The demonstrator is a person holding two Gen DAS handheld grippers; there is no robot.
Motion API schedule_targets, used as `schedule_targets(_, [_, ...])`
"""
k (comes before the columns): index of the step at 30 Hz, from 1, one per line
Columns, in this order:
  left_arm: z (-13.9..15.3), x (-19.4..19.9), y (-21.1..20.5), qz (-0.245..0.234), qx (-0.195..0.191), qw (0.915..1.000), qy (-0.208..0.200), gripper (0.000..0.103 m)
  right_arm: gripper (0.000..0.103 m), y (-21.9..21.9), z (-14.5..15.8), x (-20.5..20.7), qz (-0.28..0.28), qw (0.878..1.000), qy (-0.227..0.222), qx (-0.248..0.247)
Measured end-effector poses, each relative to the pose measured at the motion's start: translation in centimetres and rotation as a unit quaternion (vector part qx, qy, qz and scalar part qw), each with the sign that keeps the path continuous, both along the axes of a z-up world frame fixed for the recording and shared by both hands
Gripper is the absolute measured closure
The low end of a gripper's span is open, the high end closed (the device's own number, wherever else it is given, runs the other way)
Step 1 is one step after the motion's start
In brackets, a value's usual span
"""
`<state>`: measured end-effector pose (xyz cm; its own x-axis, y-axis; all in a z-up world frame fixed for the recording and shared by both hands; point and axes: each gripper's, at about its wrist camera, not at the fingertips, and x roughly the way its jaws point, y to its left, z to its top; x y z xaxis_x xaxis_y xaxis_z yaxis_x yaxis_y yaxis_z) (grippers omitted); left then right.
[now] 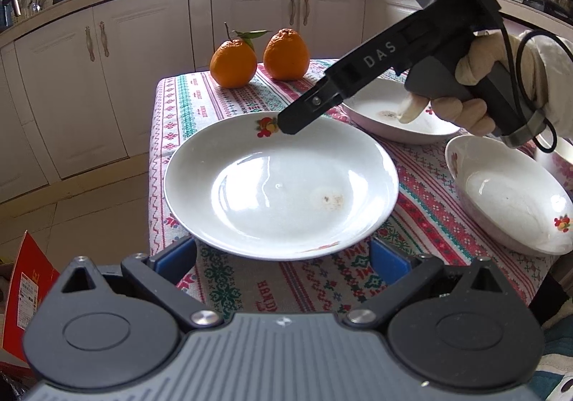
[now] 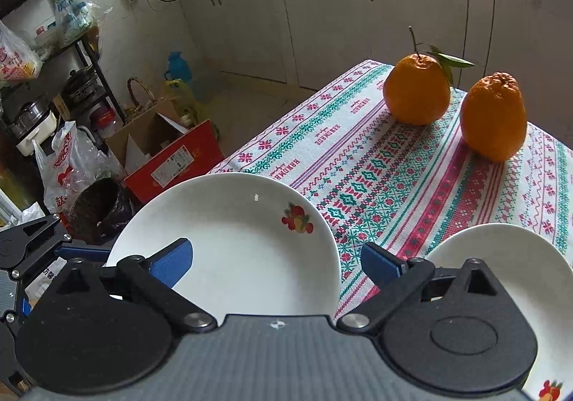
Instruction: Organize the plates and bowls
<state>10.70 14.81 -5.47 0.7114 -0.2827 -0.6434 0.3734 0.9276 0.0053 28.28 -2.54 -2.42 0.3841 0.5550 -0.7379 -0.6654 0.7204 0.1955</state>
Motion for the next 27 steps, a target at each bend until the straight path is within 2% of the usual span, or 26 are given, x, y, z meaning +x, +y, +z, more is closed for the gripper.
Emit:
schedule_targets(7, [1.3,-2.6,-0.5,0.011,-0.016,0.9997,-0.012,0.001,0.0,-2.8,2.7,-4.5,-0.05,0.998,-0.037,0.017])
schedule_targets(13, [1.9,-4.7,-2.2,-0.003,-0.022,0.9995,-0.021,0.001,0.0,-6.1,3.3,-9.3,-0.06,0.997,-0.021,0.042])
schedule_targets(18, [2.0,-6.2,-4.4,-0.025,-0.017,0.9993,-0.023,0.001,0.0,-8.8,3.4,-13.5,-0.081,0.996,-0.045,0.009])
schedule_targets(27, [1.2,-8.0,-8.3,-0.07,-0.01,0.9973,-0.02,0.001,0.0,-14.3,2.2,-17.9,-0.141,0.989,-0.046,-0.018])
